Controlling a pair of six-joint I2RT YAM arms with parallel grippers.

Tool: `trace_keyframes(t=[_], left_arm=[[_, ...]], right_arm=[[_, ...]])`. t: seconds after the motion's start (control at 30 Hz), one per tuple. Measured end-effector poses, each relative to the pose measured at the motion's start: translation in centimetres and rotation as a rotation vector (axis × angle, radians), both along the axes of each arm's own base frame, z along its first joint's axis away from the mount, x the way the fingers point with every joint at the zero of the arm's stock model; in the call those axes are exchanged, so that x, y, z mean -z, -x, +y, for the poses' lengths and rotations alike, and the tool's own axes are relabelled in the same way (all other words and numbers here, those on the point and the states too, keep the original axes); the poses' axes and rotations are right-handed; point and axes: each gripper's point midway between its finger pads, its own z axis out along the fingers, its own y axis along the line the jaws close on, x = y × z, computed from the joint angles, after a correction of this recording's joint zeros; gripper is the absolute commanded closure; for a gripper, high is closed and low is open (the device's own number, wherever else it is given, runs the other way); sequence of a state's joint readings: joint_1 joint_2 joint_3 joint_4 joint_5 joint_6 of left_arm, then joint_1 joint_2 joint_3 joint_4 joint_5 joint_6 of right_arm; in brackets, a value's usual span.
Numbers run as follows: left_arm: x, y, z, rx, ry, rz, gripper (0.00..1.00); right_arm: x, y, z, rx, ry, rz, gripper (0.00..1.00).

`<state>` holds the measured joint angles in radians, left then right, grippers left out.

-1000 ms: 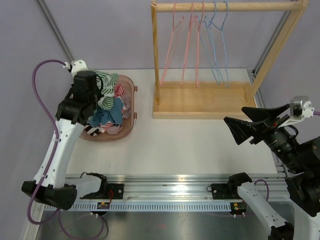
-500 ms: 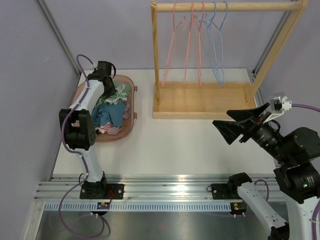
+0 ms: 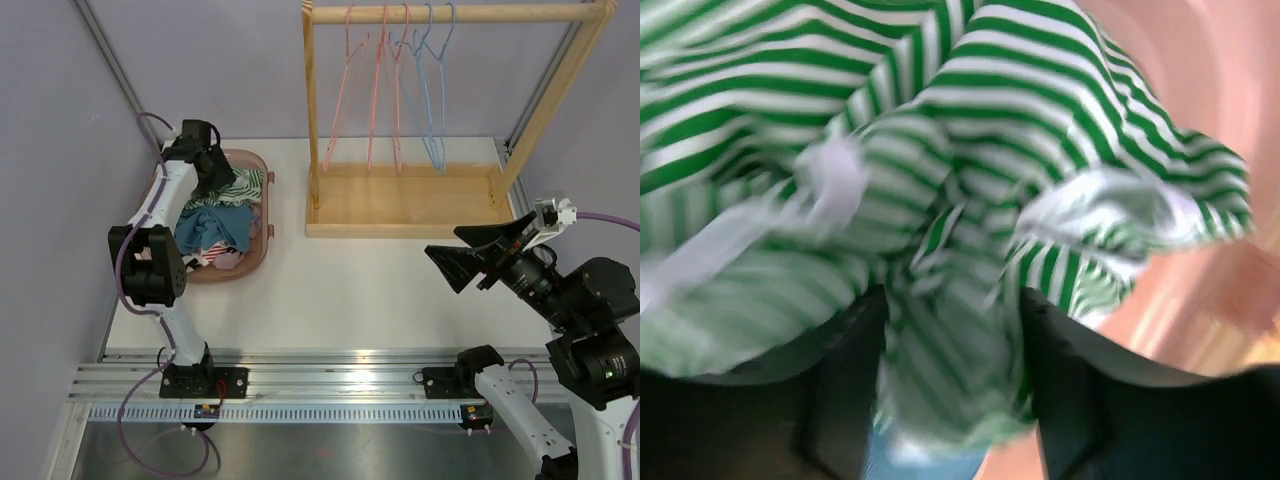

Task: Remove the tank top from the hanger

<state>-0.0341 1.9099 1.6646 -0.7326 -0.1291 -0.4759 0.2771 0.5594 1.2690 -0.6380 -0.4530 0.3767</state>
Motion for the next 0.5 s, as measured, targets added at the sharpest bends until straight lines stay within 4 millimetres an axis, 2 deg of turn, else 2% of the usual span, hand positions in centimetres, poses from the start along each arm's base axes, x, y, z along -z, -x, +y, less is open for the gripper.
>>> trace_keyframes(t=[0.07, 0.1, 0.13, 0.27, 0.37, 0.5], left_arm=[[-2.9, 0.6, 0.8, -0.018, 0.005, -0.052, 0.2], [-4.5, 1.0, 1.2, -0.027, 0.006, -0.083, 0.07], [-5.9, 1.4, 1.6, -0.034, 0.004, -0.11, 0.01], [-13.2, 3.8, 3.0, -0.045, -0.002, -0.269, 0.01], [-18.3, 6.5, 2.0, 0.032, 0.002, -0.39, 0.01], [-22.4, 11.5, 0.6, 0.132, -0.014, -0.51, 0.01]], right_arm=[[0.3, -0.2, -0.2, 0.016, 0.007, 0.006, 0.01], [0.4, -0.3, -0.4, 0.027, 0.013, 0.01, 0.01], [0.6, -0.5, -0.5, 0.039, 0.018, 0.018, 0.0], [1.5, -1.7, -1.7, 0.13, 0.047, 0.062, 0.0], [2.3, -3.0, -3.0, 0.221, 0.081, 0.091, 0.0], [3.9, -4.8, -4.9, 0.345, 0.145, 0.138, 0.0]])
